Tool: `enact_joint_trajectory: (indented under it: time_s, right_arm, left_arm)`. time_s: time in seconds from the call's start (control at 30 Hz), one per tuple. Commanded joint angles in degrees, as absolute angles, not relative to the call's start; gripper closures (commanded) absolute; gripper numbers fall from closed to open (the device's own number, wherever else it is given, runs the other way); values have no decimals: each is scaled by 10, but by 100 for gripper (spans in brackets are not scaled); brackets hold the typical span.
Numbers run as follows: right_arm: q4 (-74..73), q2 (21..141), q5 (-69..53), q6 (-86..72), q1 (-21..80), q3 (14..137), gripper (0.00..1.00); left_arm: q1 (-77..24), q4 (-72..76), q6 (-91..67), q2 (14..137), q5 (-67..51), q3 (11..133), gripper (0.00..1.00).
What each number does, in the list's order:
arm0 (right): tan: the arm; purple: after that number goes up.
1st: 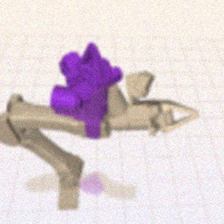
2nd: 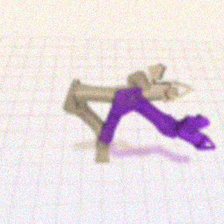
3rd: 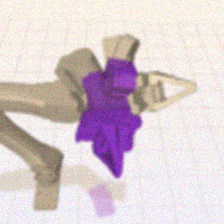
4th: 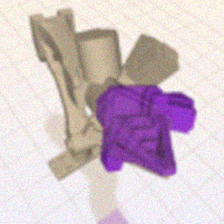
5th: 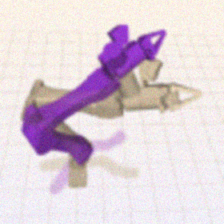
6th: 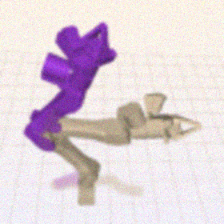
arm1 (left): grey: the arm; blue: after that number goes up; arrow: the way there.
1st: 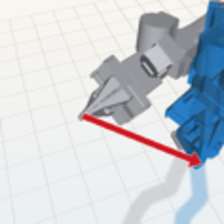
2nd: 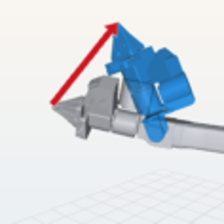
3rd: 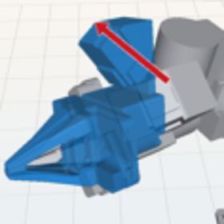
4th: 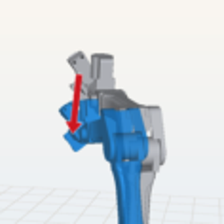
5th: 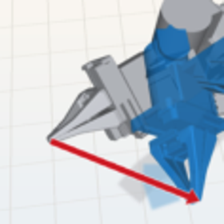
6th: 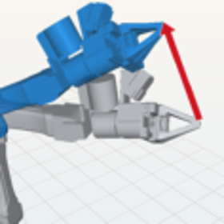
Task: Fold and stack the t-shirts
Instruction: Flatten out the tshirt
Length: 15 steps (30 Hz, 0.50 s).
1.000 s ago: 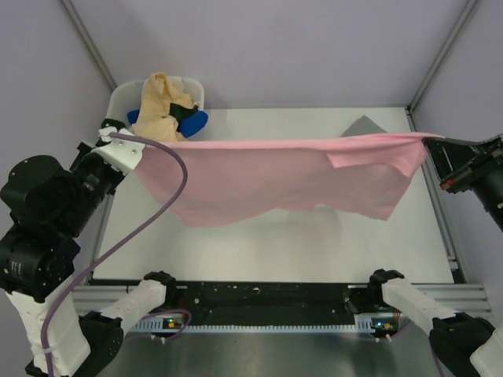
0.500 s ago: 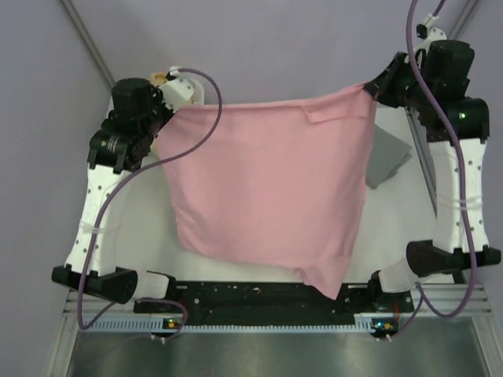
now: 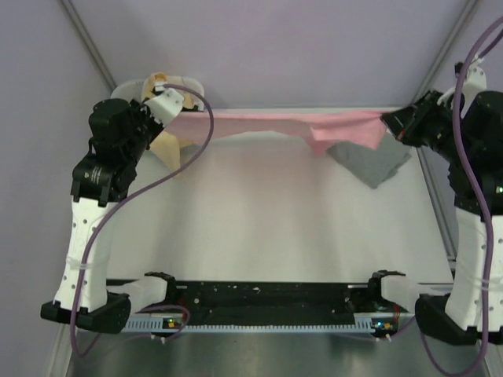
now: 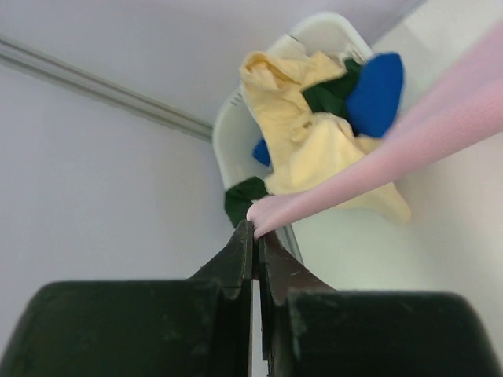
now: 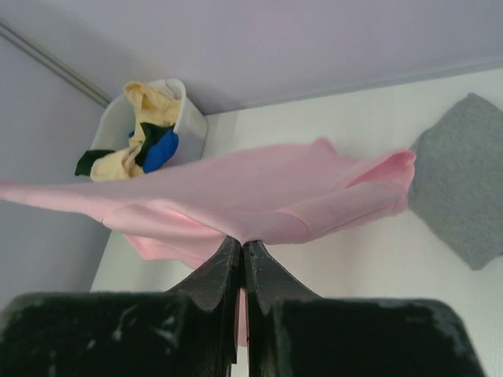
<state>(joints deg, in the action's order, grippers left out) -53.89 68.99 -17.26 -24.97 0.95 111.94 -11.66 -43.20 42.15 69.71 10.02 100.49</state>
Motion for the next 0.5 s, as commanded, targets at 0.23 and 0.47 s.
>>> enact_joint_trajectory:
  time_s: [0.23, 0.47]
  right_arm:
    - [-694, 465, -232, -217, 3, 674, 100]
    - [-683, 415, -268, -260, 3, 491, 100]
  left_arm:
    - [-112, -664, 452, 572, 3, 681, 100]
    - [-112, -689, 459, 544, -49, 485, 100]
